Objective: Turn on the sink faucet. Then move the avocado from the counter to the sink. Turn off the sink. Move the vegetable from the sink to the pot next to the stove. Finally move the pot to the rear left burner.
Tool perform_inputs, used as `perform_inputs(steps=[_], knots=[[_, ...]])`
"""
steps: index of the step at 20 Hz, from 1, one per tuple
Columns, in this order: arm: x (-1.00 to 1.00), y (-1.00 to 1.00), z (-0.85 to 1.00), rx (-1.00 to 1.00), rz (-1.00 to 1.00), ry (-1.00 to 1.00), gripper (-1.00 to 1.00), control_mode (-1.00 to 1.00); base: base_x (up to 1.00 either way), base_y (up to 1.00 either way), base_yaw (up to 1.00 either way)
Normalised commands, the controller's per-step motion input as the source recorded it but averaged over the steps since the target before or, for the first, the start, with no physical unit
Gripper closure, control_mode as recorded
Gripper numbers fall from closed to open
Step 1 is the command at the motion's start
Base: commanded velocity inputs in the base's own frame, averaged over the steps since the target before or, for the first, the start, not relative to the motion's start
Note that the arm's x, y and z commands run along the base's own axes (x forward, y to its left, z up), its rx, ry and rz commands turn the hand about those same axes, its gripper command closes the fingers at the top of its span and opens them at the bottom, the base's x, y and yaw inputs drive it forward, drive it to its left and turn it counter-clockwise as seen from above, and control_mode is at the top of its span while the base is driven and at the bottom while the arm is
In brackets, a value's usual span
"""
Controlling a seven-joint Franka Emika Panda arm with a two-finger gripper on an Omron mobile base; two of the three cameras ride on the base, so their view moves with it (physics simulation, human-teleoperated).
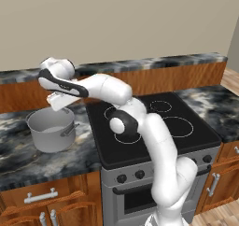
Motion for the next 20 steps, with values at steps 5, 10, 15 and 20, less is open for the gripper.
perform_inputs(steps=[5,10,15,20], knots=[[-0.46,-0.58,0.01,0.10,0.00,-0.08,-1.00,-1.00,0.00,0.00,0.00],[-0.31,-0.54,0.00,0.19,0.00,-0.20,-1.00,-1.00,0.00,0.00,0.00],[-0.04,-0.19,0.03,0.22,0.01,-0.14,-1.00,-1.00,0.00,0.00,0.00],[0.01,0.05,0.03,0.17,0.00,-0.01,-1.00,-1.00,0.00,0.00,0.00]])
